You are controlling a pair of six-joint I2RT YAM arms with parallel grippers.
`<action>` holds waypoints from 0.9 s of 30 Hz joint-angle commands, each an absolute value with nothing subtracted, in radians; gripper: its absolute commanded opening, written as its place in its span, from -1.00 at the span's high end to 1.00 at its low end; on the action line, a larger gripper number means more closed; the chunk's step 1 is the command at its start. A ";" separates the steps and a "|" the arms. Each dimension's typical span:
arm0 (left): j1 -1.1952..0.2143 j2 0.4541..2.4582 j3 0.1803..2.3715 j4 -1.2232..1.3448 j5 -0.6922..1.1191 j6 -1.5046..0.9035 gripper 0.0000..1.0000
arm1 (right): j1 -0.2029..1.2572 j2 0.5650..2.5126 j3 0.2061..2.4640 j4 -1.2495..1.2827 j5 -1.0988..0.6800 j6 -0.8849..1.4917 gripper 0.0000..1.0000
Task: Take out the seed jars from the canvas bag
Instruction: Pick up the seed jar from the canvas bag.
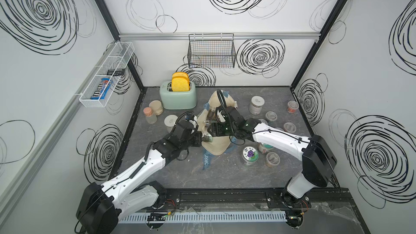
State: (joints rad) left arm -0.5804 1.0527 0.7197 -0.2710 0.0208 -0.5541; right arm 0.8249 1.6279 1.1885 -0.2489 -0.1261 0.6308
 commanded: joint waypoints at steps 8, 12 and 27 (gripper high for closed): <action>-0.624 1.037 0.657 -0.184 -0.049 -0.669 1.00 | 0.754 1.562 1.071 -0.096 -0.294 0.496 -0.51; -0.631 1.022 0.664 -0.206 -0.032 -0.649 1.00 | 0.740 1.576 1.054 -0.091 -0.301 0.401 -0.54; -0.534 0.897 0.604 -0.270 0.003 -0.622 1.00 | 0.769 1.646 1.133 -0.072 -0.373 0.165 -0.62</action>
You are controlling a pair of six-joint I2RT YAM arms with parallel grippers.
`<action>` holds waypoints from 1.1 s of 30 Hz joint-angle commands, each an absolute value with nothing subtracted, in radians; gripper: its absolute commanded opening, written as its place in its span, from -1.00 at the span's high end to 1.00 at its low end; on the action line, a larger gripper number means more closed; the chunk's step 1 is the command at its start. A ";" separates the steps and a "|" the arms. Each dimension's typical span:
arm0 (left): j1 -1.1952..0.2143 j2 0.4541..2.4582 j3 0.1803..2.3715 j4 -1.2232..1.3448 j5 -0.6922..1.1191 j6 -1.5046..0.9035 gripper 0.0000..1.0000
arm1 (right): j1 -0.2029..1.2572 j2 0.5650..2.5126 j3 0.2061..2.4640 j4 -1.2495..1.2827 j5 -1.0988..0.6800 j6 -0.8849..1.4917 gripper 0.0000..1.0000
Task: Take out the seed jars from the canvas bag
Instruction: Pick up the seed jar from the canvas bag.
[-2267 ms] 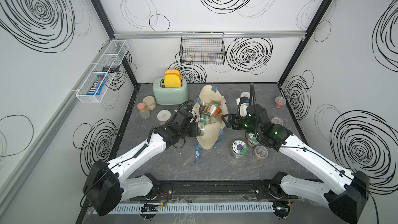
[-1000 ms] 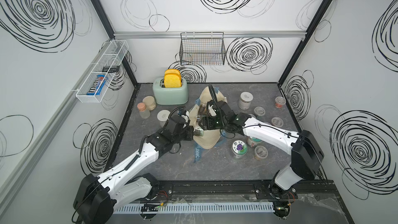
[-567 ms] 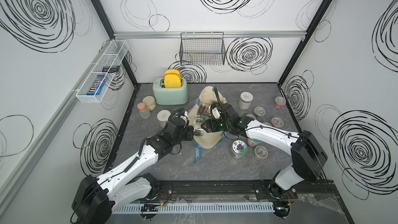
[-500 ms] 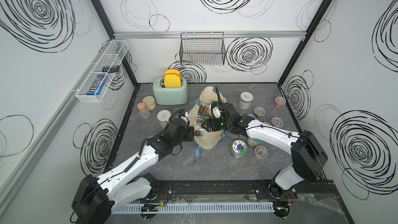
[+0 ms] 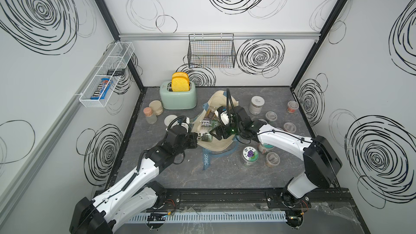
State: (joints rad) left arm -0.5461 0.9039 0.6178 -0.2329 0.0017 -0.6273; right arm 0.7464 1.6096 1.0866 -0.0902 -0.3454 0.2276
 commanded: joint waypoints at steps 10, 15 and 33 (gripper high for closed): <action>-0.508 0.932 0.603 -0.314 -0.005 -0.579 1.00 | 0.833 1.803 1.226 -0.093 -0.266 0.107 -0.86; -0.467 0.938 0.606 -0.312 0.010 -0.571 1.00 | 0.810 1.829 1.201 -0.057 -0.266 0.057 -0.93; -0.457 1.017 0.669 -0.311 0.020 -0.551 1.00 | 0.828 1.961 1.183 -0.080 -0.278 -0.070 -0.91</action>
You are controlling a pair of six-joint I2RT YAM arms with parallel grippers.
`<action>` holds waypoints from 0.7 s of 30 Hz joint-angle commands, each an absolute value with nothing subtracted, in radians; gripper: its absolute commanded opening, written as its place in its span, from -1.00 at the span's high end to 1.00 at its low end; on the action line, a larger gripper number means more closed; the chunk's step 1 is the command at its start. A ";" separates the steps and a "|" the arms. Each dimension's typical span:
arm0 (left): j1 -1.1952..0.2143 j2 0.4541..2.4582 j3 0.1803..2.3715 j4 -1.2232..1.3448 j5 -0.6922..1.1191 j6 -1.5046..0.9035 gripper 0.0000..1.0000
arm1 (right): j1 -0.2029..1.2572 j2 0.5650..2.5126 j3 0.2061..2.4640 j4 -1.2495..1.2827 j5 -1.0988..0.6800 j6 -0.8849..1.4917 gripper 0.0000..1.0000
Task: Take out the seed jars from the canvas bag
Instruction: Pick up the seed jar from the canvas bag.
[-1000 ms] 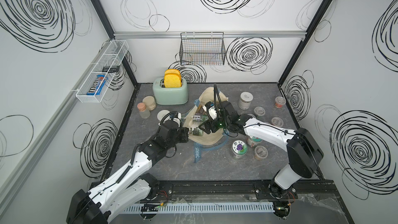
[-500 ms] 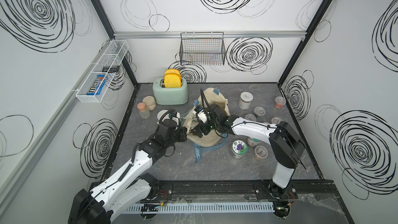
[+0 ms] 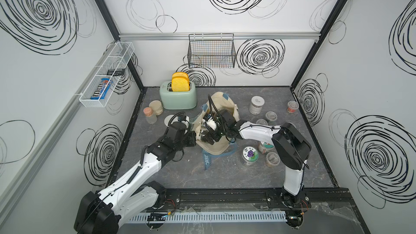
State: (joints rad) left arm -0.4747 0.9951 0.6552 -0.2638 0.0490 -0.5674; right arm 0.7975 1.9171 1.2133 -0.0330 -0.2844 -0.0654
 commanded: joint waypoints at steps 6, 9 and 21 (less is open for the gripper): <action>-0.456 1.019 0.675 -0.311 0.026 -0.549 1.00 | 0.834 2.000 1.209 -0.067 -0.250 -0.033 -0.87; -0.454 1.021 0.676 -0.305 0.033 -0.548 1.00 | 0.850 2.030 1.236 -0.087 -0.255 -0.043 -0.95; -0.441 1.067 0.712 -0.325 0.043 -0.519 1.00 | 0.895 1.987 1.194 -0.036 -0.184 -0.001 -0.86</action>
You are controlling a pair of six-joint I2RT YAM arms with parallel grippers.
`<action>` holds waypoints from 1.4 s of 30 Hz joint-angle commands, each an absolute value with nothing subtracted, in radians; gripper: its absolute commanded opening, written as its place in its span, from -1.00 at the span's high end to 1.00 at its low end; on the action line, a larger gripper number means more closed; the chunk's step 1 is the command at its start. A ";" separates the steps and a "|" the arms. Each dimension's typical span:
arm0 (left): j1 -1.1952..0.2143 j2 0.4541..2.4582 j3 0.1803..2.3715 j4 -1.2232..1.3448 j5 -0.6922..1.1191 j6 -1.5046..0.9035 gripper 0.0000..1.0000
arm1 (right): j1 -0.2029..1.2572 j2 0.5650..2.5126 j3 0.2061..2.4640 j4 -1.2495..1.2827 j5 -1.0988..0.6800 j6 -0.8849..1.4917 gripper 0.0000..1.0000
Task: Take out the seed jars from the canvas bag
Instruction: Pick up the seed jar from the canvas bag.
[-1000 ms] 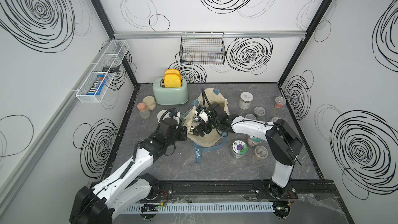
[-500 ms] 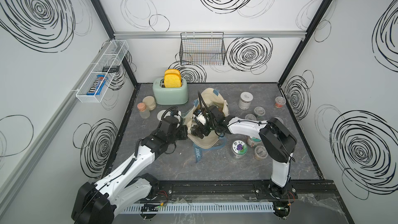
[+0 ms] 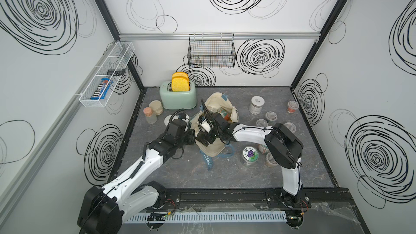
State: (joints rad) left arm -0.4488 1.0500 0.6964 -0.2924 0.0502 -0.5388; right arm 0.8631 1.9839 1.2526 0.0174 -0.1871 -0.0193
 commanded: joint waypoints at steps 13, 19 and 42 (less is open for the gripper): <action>-0.428 1.054 0.721 -0.337 0.034 -0.514 1.00 | 0.863 1.779 1.055 0.070 -0.171 0.091 -0.63; -0.416 1.068 0.742 -0.342 0.050 -0.512 1.00 | 0.812 1.618 0.943 0.119 -0.186 0.169 -0.56; -0.351 0.941 0.949 -0.400 0.348 -0.577 -0.91 | 0.616 1.134 0.730 0.302 -0.475 0.406 -0.55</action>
